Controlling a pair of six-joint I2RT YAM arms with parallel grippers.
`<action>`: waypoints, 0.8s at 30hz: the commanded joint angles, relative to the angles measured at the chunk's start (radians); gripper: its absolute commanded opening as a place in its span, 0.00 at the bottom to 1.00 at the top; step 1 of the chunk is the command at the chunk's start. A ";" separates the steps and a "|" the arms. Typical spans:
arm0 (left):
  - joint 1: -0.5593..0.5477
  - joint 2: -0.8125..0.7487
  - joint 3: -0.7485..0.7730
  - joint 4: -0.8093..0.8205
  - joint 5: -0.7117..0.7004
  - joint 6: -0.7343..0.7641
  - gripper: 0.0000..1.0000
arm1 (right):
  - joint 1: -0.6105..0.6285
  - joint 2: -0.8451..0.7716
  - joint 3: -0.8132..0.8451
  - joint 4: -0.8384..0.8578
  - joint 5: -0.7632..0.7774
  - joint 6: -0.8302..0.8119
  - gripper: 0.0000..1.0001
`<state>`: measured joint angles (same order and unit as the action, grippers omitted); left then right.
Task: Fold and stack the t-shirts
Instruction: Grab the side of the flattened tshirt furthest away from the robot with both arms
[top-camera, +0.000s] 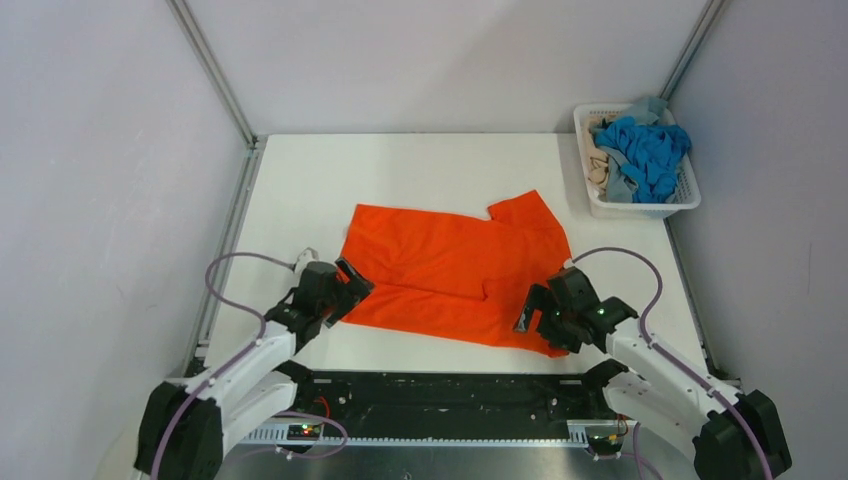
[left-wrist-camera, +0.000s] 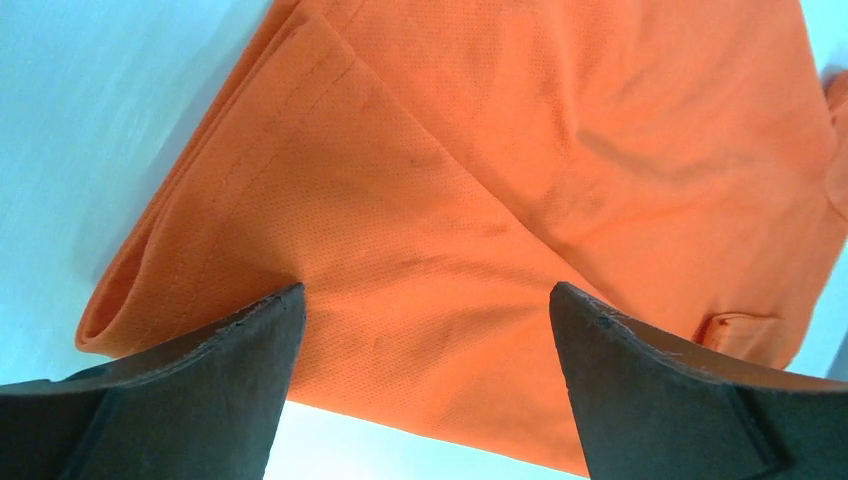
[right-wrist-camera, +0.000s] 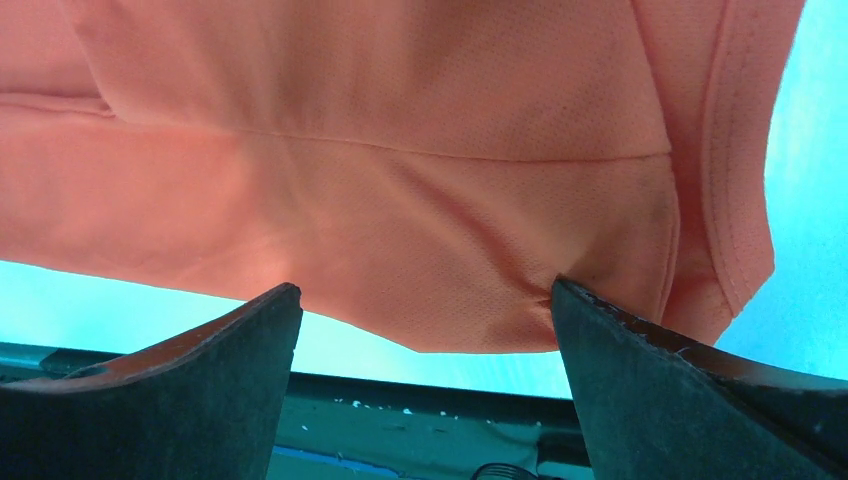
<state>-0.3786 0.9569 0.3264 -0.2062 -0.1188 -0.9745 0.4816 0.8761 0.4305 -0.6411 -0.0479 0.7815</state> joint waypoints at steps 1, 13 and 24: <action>-0.021 -0.087 -0.113 -0.208 0.051 -0.096 1.00 | 0.026 -0.052 -0.009 -0.116 0.101 0.091 1.00; -0.087 -0.387 -0.079 -0.584 -0.008 -0.196 1.00 | 0.026 -0.109 0.027 -0.184 0.132 0.113 0.99; -0.092 -0.322 0.256 -0.585 -0.123 -0.038 1.00 | 0.043 -0.154 0.223 -0.051 0.109 -0.102 0.99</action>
<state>-0.4644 0.5949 0.4091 -0.7784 -0.1360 -1.1057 0.5186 0.7181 0.5125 -0.7887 0.0467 0.7982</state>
